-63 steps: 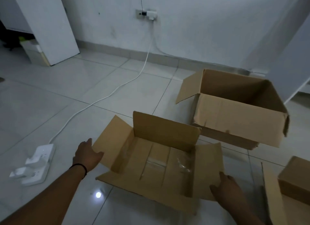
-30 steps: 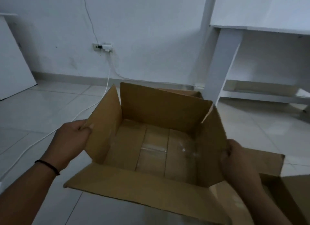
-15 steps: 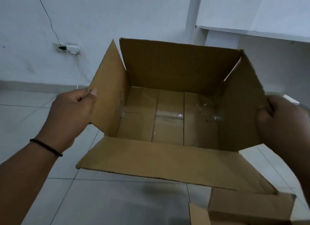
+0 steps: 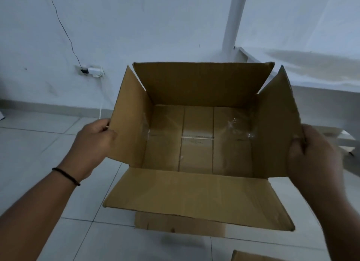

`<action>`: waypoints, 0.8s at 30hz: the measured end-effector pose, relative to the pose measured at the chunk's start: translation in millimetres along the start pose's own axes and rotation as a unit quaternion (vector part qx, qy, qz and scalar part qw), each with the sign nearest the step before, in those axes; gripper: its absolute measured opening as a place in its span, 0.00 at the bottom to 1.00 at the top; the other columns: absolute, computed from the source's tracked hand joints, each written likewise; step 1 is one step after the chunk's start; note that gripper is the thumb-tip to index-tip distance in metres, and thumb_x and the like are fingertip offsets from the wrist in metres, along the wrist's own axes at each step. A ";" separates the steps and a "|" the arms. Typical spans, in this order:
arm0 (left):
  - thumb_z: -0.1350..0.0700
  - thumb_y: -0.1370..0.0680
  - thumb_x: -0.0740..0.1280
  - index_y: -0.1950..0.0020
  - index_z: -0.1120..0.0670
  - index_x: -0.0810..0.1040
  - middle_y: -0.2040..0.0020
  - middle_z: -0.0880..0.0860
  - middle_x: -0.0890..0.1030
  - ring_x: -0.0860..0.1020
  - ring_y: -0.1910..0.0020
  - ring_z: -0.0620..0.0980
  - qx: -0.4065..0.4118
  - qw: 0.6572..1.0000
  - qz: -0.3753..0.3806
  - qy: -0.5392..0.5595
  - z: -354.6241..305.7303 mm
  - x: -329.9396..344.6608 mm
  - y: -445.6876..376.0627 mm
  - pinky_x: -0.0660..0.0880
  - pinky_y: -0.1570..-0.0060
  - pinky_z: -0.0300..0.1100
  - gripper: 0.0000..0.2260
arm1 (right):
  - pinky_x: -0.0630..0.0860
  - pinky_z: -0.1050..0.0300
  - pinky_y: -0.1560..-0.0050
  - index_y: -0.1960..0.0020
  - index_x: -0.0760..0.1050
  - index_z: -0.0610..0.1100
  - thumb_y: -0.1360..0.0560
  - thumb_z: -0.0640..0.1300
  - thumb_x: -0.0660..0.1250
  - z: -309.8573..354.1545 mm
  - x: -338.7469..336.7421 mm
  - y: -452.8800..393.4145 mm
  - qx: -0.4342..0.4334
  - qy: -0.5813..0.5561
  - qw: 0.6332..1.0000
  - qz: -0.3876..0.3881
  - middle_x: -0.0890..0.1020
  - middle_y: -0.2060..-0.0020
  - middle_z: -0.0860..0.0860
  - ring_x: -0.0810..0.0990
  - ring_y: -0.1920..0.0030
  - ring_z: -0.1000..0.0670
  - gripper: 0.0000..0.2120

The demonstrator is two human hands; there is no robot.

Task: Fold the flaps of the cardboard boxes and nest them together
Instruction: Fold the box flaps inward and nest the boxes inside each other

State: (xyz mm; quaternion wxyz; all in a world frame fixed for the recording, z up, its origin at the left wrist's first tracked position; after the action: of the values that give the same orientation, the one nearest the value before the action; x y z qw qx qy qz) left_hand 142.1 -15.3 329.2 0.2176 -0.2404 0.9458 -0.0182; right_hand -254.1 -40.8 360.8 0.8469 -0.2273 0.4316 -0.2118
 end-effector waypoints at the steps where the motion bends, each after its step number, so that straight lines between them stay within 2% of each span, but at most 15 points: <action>1: 0.56 0.26 0.62 0.58 0.48 0.82 0.55 0.59 0.83 0.81 0.54 0.62 0.011 1.000 -0.001 -0.028 -7.3 3.6 3.4 0.77 0.52 0.54 0.10 | 0.68 0.59 0.73 0.57 0.70 0.47 0.23 0.36 0.55 -2.4 -8.1 -0.3 0.001 -0.011 1.000 0.004 0.74 0.70 0.49 0.73 0.71 0.48 0.08; 3: 0.53 0.23 0.61 0.57 0.61 0.78 0.60 0.65 0.80 0.78 0.62 0.63 0.037 0.995 -0.013 -0.095 -20.3 11.0 11.3 0.71 0.63 0.44 0.12 | 0.63 0.62 0.73 0.57 0.69 0.48 0.23 0.36 0.55 -9.1 -20.2 2.6 0.010 -0.028 0.999 0.019 0.74 0.70 0.52 0.73 0.72 0.50 0.09; 5: 0.52 0.22 0.60 0.60 0.66 0.73 0.67 0.63 0.73 0.71 0.69 0.57 0.052 0.990 -0.026 -0.129 -28.3 17.6 19.0 0.63 0.67 0.42 0.16 | 0.62 0.63 0.73 0.57 0.69 0.48 0.23 0.35 0.55 -18.2 -25.1 5.6 0.015 -0.043 0.998 0.033 0.74 0.70 0.52 0.73 0.72 0.51 0.10; 7: 0.53 0.22 0.59 0.59 0.66 0.74 0.68 0.63 0.73 0.71 0.70 0.57 0.053 0.989 -0.029 -0.136 -25.1 22.8 21.4 0.63 0.67 0.42 0.16 | 0.64 0.62 0.72 0.57 0.70 0.47 0.23 0.36 0.55 -29.2 -20.2 4.4 0.023 -0.056 0.997 0.045 0.76 0.69 0.50 0.74 0.71 0.50 0.10; 10: 0.53 0.22 0.59 0.55 0.64 0.77 0.62 0.67 0.78 0.76 0.64 0.65 0.065 0.988 -0.040 -0.136 -6.9 31.4 13.3 0.67 0.66 0.43 0.15 | 0.67 0.62 0.70 0.54 0.72 0.46 0.21 0.38 0.54 -44.0 3.6 -3.2 0.045 -0.067 0.995 0.053 0.76 0.67 0.51 0.75 0.68 0.51 0.09; 13: 0.53 0.21 0.59 0.54 0.59 0.78 0.61 0.65 0.80 0.78 0.63 0.63 0.067 0.989 -0.038 -0.130 17.2 47.6 -9.8 0.69 0.67 0.42 0.12 | 0.68 0.63 0.70 0.51 0.72 0.47 0.21 0.39 0.54 -57.0 41.8 -4.9 0.071 -0.057 0.994 0.057 0.75 0.67 0.54 0.75 0.67 0.54 0.09; 16: 0.54 0.21 0.59 0.49 0.50 0.79 0.63 0.61 0.81 0.78 0.65 0.60 0.049 0.992 -0.019 -0.115 47.9 72.5 -43.6 0.70 0.67 0.41 0.09 | 0.74 0.58 0.67 0.50 0.74 0.43 0.21 0.39 0.54 -71.5 86.3 -10.7 0.097 -0.033 0.993 0.062 0.78 0.65 0.49 0.76 0.66 0.51 0.09; 19: 0.55 0.21 0.59 0.57 0.58 0.77 0.69 0.61 0.76 0.71 0.73 0.53 0.021 0.994 0.013 -0.109 83.0 96.8 -75.8 0.65 0.70 0.41 0.11 | 0.73 0.56 0.65 0.51 0.75 0.41 0.22 0.38 0.54 -86.8 131.4 -19.3 0.118 0.002 0.991 0.071 0.78 0.65 0.46 0.76 0.66 0.49 0.10; 21: 0.56 0.21 0.59 0.58 0.62 0.75 0.71 0.59 0.71 0.68 0.73 0.51 0.001 0.994 0.026 -0.107 106.6 108.7 -94.6 0.63 0.71 0.41 0.12 | 0.72 0.57 0.65 0.50 0.75 0.40 0.22 0.37 0.54 -96.3 162.2 -24.2 0.137 0.014 0.987 0.084 0.78 0.65 0.46 0.76 0.67 0.49 0.11; 24: 0.57 0.21 0.59 0.65 0.57 0.72 0.73 0.53 0.69 0.68 0.74 0.50 -0.010 0.993 0.033 -0.112 140.8 124.1 -118.9 0.62 0.71 0.39 0.13 | 0.71 0.57 0.63 0.46 0.75 0.40 0.21 0.37 0.54 -109.5 205.1 -28.4 0.152 0.027 0.983 0.102 0.78 0.63 0.47 0.76 0.66 0.49 0.12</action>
State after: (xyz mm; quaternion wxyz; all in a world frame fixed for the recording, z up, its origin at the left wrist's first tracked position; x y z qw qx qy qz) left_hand 156.3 -167.9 168.3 0.3203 -0.2118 0.9230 0.0255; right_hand -239.0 -199.6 189.3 0.8768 -0.0455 0.4378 -0.1936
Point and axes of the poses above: each hand's wrist, its own y-axis away from the middle knuckle, its own x-axis out of the palm, z = x × y, the point moved 4 cm from there along -y, towards the middle knuckle
